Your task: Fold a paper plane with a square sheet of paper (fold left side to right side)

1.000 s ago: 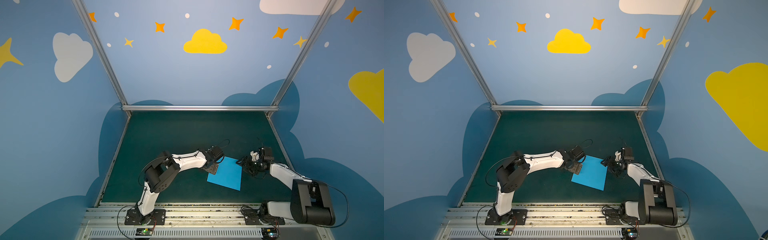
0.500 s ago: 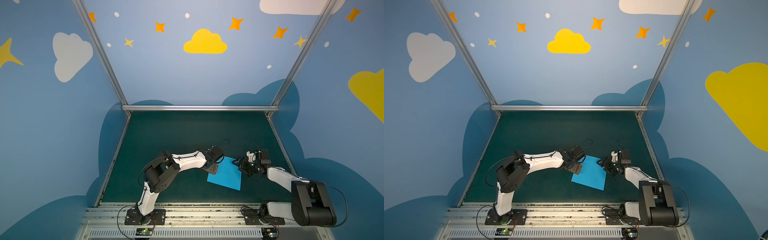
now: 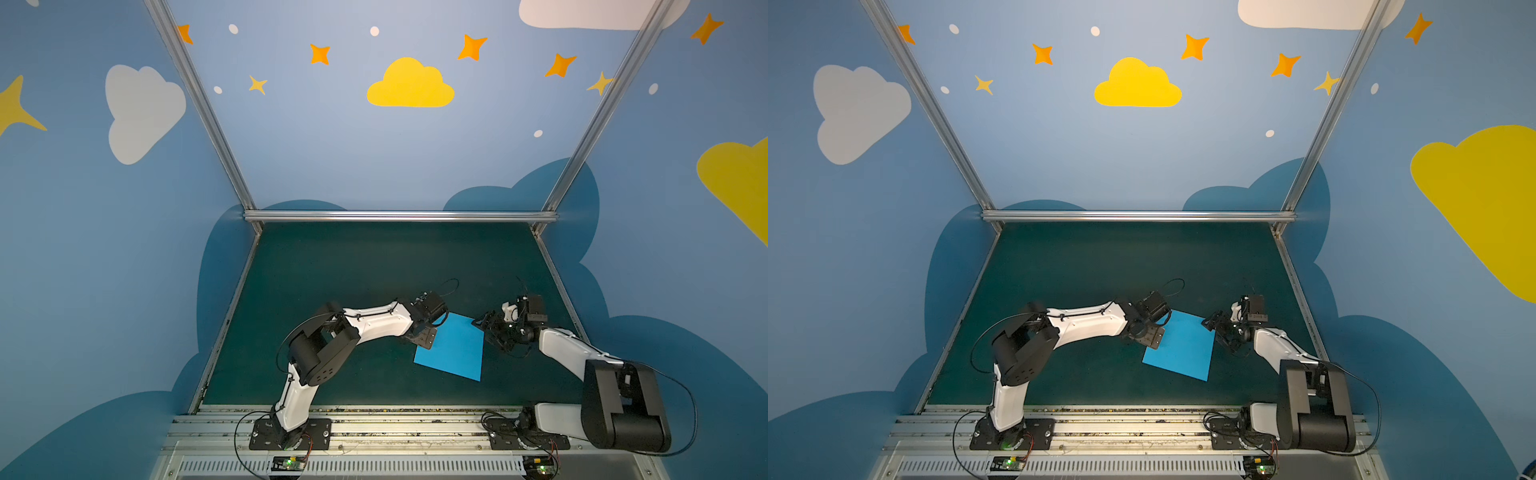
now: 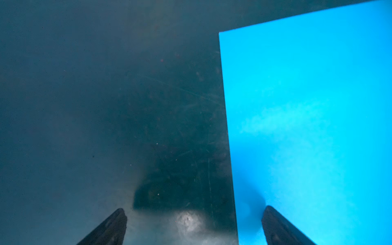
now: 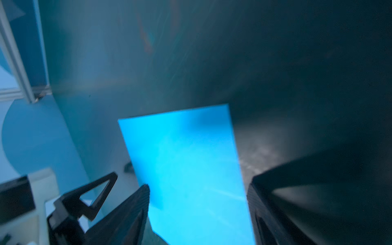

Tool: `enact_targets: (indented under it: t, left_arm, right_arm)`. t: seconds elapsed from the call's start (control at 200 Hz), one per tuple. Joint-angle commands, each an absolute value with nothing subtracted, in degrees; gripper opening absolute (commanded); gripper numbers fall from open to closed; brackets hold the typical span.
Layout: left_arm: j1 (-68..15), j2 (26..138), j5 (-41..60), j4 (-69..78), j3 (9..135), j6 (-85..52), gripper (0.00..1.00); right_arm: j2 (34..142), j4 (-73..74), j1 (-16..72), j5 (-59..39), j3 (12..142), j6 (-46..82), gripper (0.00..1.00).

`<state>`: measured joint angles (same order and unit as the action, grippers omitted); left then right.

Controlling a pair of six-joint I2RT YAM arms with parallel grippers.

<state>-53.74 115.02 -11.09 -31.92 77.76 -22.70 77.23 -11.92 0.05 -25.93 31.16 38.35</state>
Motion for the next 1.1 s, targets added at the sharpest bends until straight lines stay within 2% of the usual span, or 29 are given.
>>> enact_targets:
  t: [0.0, 0.275, 0.636, 1.091]
  left_arm:
    - [-53.5, 117.6, -11.8, -32.6, 75.7, -21.9, 1.00]
    - [-53.5, 117.2, -12.0, -32.7, 75.6, -21.6, 1.00]
    - [-53.5, 117.2, -11.7, -32.4, 75.4, -21.4, 1.00]
    - [-53.1, 115.6, -11.1, -31.6, 74.3, -21.0, 1.00]
  right_arm:
    - [81.5, -16.6, -1.2, -23.2, 33.6, 34.4, 0.75]
    - [87.7, -14.9, 1.3, -26.4, 35.7, 34.1, 0.72]
    - [83.9, -13.8, 5.4, -26.0, 32.4, 38.5, 0.71]
    - [57.4, -27.6, 9.3, -17.4, 20.5, 47.9, 0.75]
